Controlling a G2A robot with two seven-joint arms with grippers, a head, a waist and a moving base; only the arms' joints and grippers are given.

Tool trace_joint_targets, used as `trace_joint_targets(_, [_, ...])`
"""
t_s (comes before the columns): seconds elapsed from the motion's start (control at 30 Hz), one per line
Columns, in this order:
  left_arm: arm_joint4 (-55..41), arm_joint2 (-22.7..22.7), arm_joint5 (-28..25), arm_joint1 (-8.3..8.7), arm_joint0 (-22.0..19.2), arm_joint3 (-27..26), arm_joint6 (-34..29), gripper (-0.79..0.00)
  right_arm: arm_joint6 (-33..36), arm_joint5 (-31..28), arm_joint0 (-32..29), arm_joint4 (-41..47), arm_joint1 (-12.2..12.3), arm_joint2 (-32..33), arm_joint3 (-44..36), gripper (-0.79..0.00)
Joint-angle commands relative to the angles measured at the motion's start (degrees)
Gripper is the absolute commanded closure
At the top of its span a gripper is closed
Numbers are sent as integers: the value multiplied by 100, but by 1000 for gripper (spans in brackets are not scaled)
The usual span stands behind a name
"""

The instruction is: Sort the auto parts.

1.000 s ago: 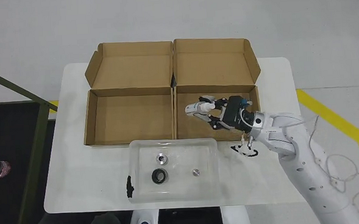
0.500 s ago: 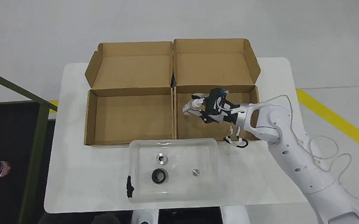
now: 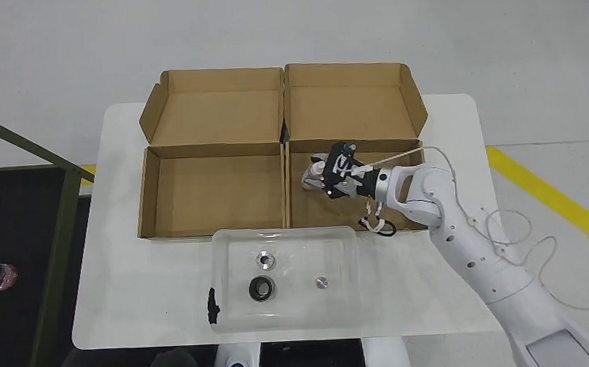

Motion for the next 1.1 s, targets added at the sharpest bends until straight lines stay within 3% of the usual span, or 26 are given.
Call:
trace_joint_targets(0.0, [0,0,0,0,0,0,0,-785,23,13,40,-13,-18,-45,65,-62])
trace_joint_targets(0.13, [0,0,0,0,0,0,0,-785,20,59,93,-6,-57,-129,194,-191])
trace_joint_targets(0.23, [0,0,0,0,0,0,0,-785,6,87,120,-6,-72,-137,189,-388])
trace_joint_targets(0.3, [0,0,0,0,0,0,0,-785,4,100,108,-33,-68,-111,108,-594])
trace_joint_targets(0.37, [0,0,0,0,0,0,0,-785,-5,97,74,-42,-57,-63,-1,-690])
trace_joint_targets(0.47, [0,0,0,0,0,0,0,-785,6,62,12,-68,-29,36,-241,-773])
trace_joint_targets(1.07, [0,0,0,0,0,0,0,-785,960,-551,-1162,0,318,989,-2722,-785])
